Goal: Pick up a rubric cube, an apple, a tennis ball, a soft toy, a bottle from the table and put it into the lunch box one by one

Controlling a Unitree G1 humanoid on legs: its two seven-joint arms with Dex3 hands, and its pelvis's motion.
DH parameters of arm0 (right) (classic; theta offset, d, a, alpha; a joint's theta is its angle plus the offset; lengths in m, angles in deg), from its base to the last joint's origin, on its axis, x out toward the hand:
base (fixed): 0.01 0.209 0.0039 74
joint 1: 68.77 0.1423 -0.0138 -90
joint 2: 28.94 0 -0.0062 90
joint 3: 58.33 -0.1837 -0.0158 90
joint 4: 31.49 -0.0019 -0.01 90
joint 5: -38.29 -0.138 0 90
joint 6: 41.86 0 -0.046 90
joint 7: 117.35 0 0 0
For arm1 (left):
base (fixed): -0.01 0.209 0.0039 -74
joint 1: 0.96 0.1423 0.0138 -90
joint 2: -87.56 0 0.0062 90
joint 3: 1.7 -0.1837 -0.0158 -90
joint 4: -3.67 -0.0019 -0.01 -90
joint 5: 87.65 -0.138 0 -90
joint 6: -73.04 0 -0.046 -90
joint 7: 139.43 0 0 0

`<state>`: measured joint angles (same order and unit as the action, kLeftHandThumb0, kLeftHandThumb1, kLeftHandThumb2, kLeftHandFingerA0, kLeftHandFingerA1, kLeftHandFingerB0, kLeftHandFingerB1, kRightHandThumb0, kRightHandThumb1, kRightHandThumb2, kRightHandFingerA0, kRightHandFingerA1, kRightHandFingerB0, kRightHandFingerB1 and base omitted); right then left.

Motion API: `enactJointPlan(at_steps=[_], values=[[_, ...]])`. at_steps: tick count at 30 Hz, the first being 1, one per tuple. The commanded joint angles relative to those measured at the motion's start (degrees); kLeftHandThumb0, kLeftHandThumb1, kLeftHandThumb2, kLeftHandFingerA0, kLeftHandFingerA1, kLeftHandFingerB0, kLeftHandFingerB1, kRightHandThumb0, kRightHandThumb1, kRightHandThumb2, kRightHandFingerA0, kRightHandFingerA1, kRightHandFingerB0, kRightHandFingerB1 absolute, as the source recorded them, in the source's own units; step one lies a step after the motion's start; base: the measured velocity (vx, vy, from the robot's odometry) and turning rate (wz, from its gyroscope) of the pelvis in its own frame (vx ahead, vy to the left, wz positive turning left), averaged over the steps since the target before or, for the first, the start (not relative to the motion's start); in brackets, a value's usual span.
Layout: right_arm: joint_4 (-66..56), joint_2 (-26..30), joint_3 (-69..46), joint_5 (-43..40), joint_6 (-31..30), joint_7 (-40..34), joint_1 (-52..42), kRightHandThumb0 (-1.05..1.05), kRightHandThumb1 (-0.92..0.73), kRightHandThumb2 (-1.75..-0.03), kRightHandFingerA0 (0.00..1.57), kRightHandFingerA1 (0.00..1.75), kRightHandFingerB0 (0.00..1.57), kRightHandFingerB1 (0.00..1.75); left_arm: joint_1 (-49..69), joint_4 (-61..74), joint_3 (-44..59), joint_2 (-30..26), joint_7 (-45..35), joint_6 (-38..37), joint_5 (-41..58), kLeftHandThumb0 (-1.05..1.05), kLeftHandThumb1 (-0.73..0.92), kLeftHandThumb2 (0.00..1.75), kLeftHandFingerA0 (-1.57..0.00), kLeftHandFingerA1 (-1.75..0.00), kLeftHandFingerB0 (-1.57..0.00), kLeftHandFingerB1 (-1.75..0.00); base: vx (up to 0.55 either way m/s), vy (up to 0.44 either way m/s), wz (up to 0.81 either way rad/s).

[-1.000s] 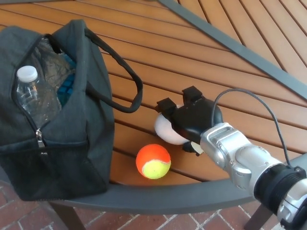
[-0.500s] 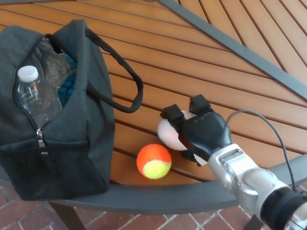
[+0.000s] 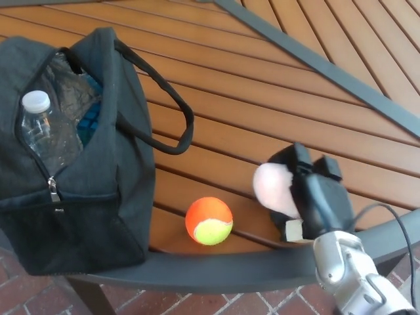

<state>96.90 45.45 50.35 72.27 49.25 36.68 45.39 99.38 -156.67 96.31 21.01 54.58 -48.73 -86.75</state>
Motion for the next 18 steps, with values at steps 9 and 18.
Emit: enactJointPlan(at_steps=[9, 18], values=[[-17.2, -15.6, -22.5, -32.7, 1.2, 8.0, -5.3, -0.2, -0.21, -1.6, 1.11, 1.66, 1.07, 1.49, 1.9, -0.9, -1.1, -0.1, -0.4, -3.9, -1.2, -0.15, 0.56, 1.03, -1.09, -1.11, -0.98, -1.06, 0.0, 0.0, 0.0], [-30.4, -24.5, -28.5, -47.3, -10.5, 11.5, -3.1, 0.01, -0.4, -1.51, 1.05, 1.66, 1.01, 1.49, 1.3, -0.8, -0.7, 0.2, -0.4, -3.1, -0.7, -0.12, 0.63, 0.92, -1.04, -1.14, -0.97, -1.09, 0.0, 0.0, 0.0]])
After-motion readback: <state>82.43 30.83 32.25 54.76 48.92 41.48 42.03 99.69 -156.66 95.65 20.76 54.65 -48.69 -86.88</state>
